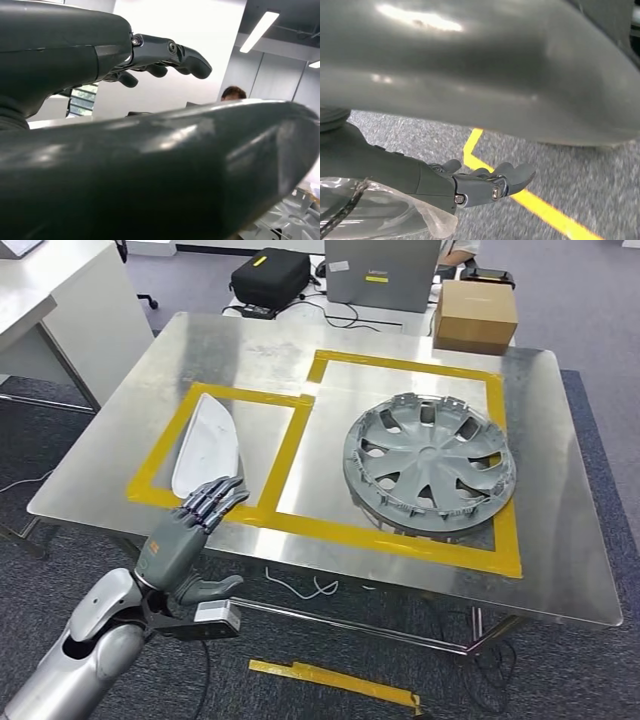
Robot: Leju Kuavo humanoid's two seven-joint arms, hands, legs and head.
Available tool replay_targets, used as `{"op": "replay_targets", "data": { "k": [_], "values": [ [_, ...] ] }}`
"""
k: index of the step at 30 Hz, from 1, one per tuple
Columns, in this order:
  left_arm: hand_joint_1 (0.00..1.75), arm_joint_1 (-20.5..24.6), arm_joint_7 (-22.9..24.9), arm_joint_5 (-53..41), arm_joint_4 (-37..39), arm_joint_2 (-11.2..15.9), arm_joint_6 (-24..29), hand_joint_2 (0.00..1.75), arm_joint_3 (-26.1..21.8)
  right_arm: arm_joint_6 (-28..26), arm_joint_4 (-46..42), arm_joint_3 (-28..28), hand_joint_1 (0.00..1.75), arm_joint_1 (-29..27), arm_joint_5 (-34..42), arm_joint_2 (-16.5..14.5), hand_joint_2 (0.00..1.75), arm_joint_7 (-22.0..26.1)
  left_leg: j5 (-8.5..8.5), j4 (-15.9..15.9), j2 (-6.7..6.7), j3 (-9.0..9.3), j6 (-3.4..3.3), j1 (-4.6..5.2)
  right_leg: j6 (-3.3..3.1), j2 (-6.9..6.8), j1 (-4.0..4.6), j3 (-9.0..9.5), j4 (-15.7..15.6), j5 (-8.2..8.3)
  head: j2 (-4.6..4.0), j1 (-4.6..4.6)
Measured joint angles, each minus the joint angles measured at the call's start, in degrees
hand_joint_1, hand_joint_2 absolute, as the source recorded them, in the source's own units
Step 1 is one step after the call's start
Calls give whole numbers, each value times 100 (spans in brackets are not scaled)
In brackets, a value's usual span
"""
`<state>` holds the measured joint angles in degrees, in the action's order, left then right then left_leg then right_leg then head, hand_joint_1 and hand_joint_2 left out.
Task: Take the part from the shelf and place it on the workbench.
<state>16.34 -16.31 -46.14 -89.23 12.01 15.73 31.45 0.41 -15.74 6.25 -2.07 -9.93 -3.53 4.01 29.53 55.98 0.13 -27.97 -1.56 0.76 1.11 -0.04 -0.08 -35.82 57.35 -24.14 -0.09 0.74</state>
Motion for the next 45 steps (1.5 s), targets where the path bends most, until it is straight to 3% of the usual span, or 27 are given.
{"op": "replay_targets", "data": {
  "k": [2,4,5,6,7,8,10,12,13,15,16,18,20,21,23,25,27,28,30,32,33,36,37,38,40,42,45],
  "values": [
    [0,23,0,3,6,-25,-9,0,4,24,6,1,0,1,8,5,0,-42,-161,-83,21,-104,-67,-33,60,5,-4,-115,183,-271,1,8],
    [0,42,0,9,24,-61,-17,0,12,60,15,1,0,11,17,21,0,-87,-306,-107,30,-265,-101,-50,113,7,-29,-312,797,-849,1,41],
    [0,43,0,11,36,-76,-17,0,18,85,21,1,0,17,17,29,0,-106,-368,-101,35,-354,-99,-51,137,6,-41,-385,1164,-1057,1,54],
    [0,39,0,15,47,-85,-16,0,25,116,28,1,0,24,16,38,0,-126,-431,-92,42,-443,-91,-51,160,6,-52,-408,1447,-1131,0,59],
    [0,35,0,20,59,-89,-14,0,32,151,38,1,0,31,11,44,0,-145,-491,-78,50,-533,-77,-54,181,4,-60,-351,1563,-1061,1,59],
    [0,30,0,28,68,-87,-8,0,36,183,48,2,0,36,5,49,0,-163,-545,-57,55,-621,-57,-60,199,2,-70,-191,1469,-895,1,59],
    [0,13,-4,46,75,-78,10,0,36,212,63,5,0,48,-8,54,0,-177,-629,25,57,-772,-2,-67,229,1,-95,406,743,-654,1,64],
    [0,-8,-34,60,67,-64,10,0,22,195,71,15,0,70,9,52,0,-173,-689,126,58,-865,62,-56,184,14,-98,906,5,-746,0,72],
    [0,-10,-64,64,66,-63,-8,0,18,185,75,18,0,78,51,51,0,-168,-722,153,60,-888,89,-51,145,18,-87,994,-160,-824,0,77],
    [0,27,-107,69,101,-83,-65,0,40,175,90,-4,0,80,177,52,0,-166,-774,167,58,-907,146,-64,35,0,-79,933,-188,-807,0,82],
    [0,51,-106,66,137,-99,-85,0,60,172,99,-21,0,83,225,54,0,-177,-695,210,52,-933,176,-73,-22,-14,-80,894,-185,-764,0,79],
    [0,77,-68,67,214,-126,-79,0,104,169,116,-45,0,88,257,57,0,-206,-226,590,41,-1041,238,-96,-120,-36,-88,800,-188,-643,1,64],
    [0,53,-18,74,267,-132,-22,0,134,155,118,-54,0,85,263,58,0,-213,349,1332,36,-1183,281,-109,-154,-31,-80,680,-174,-515,1,49],
    [0,27,11,79,293,-125,21,0,142,143,118,-57,0,76,268,58,0,-212,481,1657,35,-1218,292,-112,-154,-27,-77,609,-162,-458,1,50],
    [0,-44,85,99,349,-97,137,0,125,108,118,-66,0,55,287,58,0,-205,373,1773,32,-1048,284,-112,-142,-23,-70,450,-118,-366,0,50],
    [0,-119,173,147,399,-57,281,0,42,95,118,-71,0,39,310,58,0,-197,96,1072,26,-531,231,-109,-119,-22,-61,325,-62,-305,0,50],
    [0,-189,280,178,448,-20,454,0,-112,135,118,-79,0,27,339,61,0,-190,38,309,16,-62,163,-92,-77,-19,-41,248,-25,-254,0,53],
    [0,-234,344,179,484,-4,552,0,-209,170,118,-91,0,17,358,67,0,-187,65,114,12,37,138,-78,-48,-19,-38,226,-20,-224,0,55],
    [0,-404,488,188,608,19,754,0,-458,240,118,-134,0,-18,422,82,0,-185,51,10,15,41,90,-61,25,-18,-48,202,-33,-162,1,56],
    [0,-661,607,228,767,-3,923,0,-749,268,114,-195,0,-69,495,99,0,-198,-32,-34,44,-15,13,-73,83,-12,-60,111,88,-284,1,65],
    [0,-803,676,233,849,-31,985,0,-898,262,107,-227,0,-99,530,105,0,-219,-81,-55,59,-58,-23,-85,101,-8,-61,12,306,-465,1,76],
    [0,-1246,1041,201,1234,-164,1062,0,-1323,203,-83,-337,0,-283,628,102,0,-476,-207,-46,74,-238,-69,-71,136,-6,-65,-357,1397,-1123,1,104],
    [0,-1386,1161,232,1426,-226,1059,0,-1452,182,-269,-380,0,-407,651,97,0,-657,-242,-37,72,-295,-67,-64,141,-7,-64,-348,1555,-1188,1,105],
    [0,-1505,1249,289,1622,-289,1049,0,-1570,164,-485,-420,0,-538,663,89,0,-852,-268,-26,68,-337,-63,-59,140,-7,-64,-235,1493,-1151,0,109],
    [0,-1697,1438,479,2095,-417,981,0,-1818,113,-989,-513,0,-804,670,51,0,-1270,-301,8,58,-392,-41,-55,111,-7,-61,315,745,-866,0,109],
    [0,-1819,1604,755,2685,-531,861,0,-2072,67,-1459,-611,0,-998,662,-15,0,-1579,-321,50,65,-427,2,-39,57,4,-41,783,-15,-714,0,105],
    [0,-1960,1673,1076,3537,-679,740,0,-2410,45,-1954,-727,0,-1217,652,-100,0,-1774,-367,70,76,-446,93,-37,-33,13,-16,864,-239,-693,1,101]
  ]
}}
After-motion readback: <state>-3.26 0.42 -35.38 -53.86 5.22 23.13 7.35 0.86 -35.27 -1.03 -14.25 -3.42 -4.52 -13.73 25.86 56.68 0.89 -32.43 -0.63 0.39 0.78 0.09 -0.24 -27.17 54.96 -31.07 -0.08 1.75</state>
